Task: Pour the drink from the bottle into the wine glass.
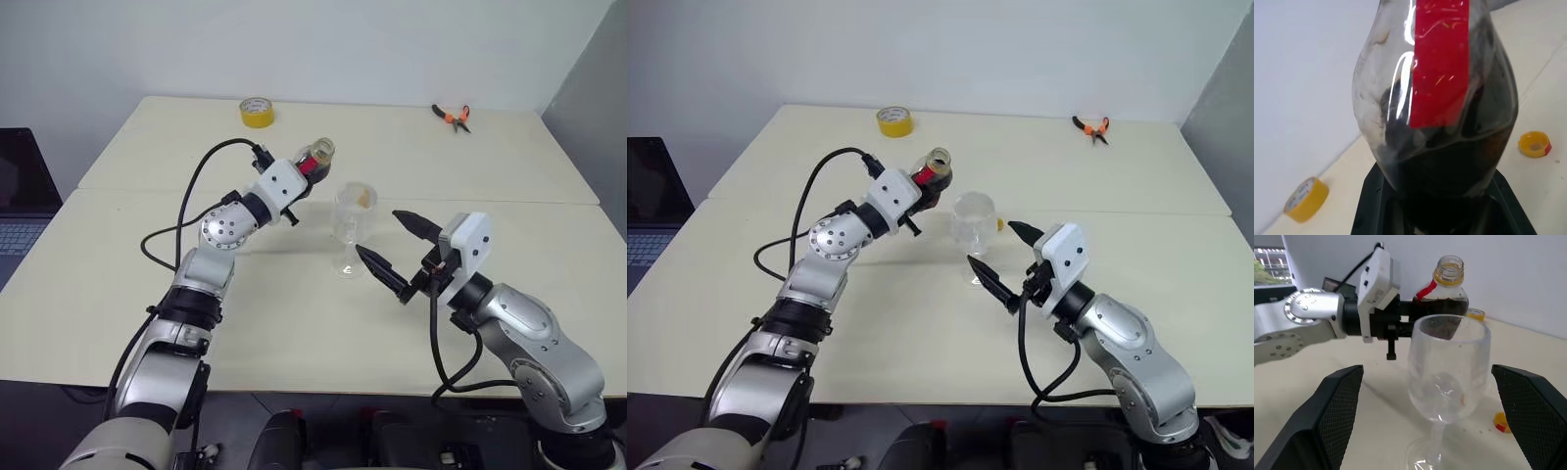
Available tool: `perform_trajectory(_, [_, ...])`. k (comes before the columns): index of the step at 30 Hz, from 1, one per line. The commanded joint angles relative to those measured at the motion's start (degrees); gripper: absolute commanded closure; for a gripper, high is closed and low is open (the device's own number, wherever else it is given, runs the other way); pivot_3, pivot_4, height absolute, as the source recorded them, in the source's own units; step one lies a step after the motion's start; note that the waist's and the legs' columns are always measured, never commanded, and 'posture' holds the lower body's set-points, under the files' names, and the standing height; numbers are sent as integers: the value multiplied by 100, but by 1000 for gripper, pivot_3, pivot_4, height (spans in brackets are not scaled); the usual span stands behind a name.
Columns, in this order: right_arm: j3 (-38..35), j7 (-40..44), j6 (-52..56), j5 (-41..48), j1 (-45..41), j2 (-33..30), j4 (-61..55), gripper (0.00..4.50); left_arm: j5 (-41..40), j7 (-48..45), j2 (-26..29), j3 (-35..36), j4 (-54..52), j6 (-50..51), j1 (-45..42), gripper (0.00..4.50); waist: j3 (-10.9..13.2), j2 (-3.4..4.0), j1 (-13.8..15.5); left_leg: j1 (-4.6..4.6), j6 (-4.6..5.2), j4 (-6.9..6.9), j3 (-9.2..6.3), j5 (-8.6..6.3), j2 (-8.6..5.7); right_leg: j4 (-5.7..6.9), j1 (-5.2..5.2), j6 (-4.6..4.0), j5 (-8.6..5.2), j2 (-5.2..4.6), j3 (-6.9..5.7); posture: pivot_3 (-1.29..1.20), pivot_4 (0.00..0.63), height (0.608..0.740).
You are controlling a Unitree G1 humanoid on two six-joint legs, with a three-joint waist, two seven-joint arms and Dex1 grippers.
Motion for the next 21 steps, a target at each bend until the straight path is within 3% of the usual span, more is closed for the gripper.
perform_trajectory(1, [59,42,-285,-182,11,63,-43,0,167,16,131,-6,280,-716,-460,3754,0,0,-1,-1,0,0,0,0,0,0,-1,0,0,0,1,0,150,740])
perform_trajectory(11, [127,100,-598,-373,100,340,43,0,722,-29,417,-295,1286,-2171,-1100,3755,0,0,-3,-2,0,0,0,0,0,2,-4,0,0,0,-2,0,150,740])
perform_trajectory(21, [204,149,-630,-377,-36,534,54,0,1333,322,640,-510,1883,-3011,-1572,3761,0,0,-6,-3,1,0,0,0,-1,3,-6,0,0,1,-2,0,150,740])
